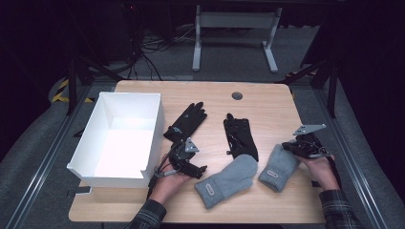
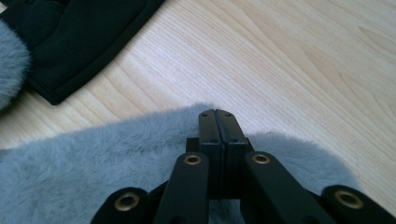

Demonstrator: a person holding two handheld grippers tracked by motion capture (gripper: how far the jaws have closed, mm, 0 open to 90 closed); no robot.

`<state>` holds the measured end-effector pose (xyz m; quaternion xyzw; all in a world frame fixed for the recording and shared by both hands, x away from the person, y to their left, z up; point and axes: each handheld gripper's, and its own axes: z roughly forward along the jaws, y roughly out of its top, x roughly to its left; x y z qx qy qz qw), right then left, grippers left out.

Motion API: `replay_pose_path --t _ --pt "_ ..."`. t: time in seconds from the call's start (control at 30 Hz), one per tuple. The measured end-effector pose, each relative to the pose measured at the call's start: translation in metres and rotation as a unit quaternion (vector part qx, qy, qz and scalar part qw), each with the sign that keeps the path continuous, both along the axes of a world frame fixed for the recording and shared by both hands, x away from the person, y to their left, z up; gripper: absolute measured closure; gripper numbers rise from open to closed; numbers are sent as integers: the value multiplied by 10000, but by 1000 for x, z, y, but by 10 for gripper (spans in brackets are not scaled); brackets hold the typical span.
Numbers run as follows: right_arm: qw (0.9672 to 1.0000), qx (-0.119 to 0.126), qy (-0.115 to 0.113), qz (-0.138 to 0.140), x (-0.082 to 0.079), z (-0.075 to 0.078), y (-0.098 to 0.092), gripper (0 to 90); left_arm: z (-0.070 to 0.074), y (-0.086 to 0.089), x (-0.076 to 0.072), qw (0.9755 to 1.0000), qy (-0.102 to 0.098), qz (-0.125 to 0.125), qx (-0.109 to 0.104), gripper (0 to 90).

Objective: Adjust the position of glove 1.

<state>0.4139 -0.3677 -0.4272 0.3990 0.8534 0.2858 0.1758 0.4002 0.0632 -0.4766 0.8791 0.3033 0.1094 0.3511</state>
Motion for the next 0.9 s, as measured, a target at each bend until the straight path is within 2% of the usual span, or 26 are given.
replay_pose_path --t 0.23,0.37,0.47,0.5,0.57,0.6,0.63,0.8,0.9 --pt "10000 65 -14 -7 -11 3 -5 896 0 0 0 10000 -2 -1 0 0" --pt "9996 241 -154 -2 -20 10 -11 767 0 0 0 10000 -1 0 0 0" --pt "9994 325 -152 15 -31 14 -15 719 0 0 0 10000 0 -1 0 0" --pt "9992 371 -167 24 -39 15 -19 691 0 0 0 10000 -1 -2 -1 0" --pt "9990 407 -173 20 -43 15 -20 679 0 0 0 10000 -2 0 -2 0" --pt "9989 442 -156 3 -52 15 -24 667 0 0 0 10000 -2 -1 0 0" --pt "9989 442 -156 3 -52 15 -24 667 0 0 0 10000 -2 1 -2 0" --pt "9990 455 3 -21 -74 7 -34 634 0 0 0 10000 -1 0 0 0" --pt "9989 463 84 0 -76 2 -35 614 0 0 0 10000 0 4 3 0"
